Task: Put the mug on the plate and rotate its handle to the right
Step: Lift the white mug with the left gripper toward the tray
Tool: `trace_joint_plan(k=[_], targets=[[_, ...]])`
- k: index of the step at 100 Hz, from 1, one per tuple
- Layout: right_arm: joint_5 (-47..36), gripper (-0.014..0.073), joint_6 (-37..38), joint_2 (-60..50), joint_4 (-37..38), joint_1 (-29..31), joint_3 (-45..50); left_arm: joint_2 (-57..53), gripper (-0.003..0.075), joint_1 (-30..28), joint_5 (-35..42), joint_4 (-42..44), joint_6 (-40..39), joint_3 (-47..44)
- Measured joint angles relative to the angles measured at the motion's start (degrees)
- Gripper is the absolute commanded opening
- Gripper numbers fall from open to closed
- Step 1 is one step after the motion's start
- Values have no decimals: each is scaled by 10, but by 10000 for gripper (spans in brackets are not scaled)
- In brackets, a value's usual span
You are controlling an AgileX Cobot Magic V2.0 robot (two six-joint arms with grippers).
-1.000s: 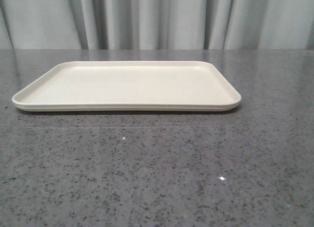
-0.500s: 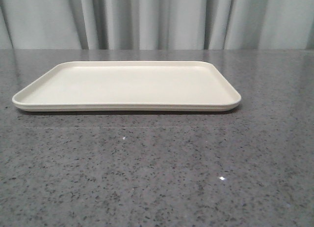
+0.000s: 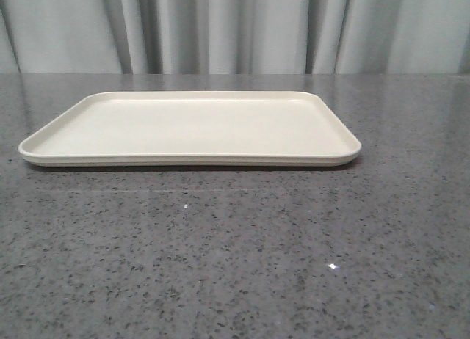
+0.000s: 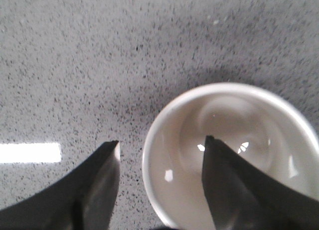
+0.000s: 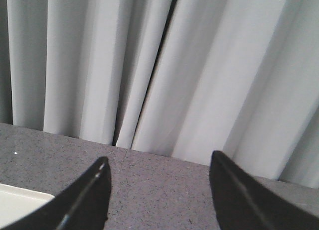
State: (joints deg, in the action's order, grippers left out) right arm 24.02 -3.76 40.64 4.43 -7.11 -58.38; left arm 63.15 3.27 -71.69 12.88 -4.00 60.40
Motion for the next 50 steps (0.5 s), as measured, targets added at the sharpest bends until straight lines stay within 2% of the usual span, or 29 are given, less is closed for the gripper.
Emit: trace_joint_plan(k=[24, 50], targets=[[0, 438, 0, 0, 0, 0, 0, 0, 376, 0, 1, 3, 1, -46], [1, 438, 0, 0, 0, 0, 0, 0, 376, 0, 1, 3, 2, -51]])
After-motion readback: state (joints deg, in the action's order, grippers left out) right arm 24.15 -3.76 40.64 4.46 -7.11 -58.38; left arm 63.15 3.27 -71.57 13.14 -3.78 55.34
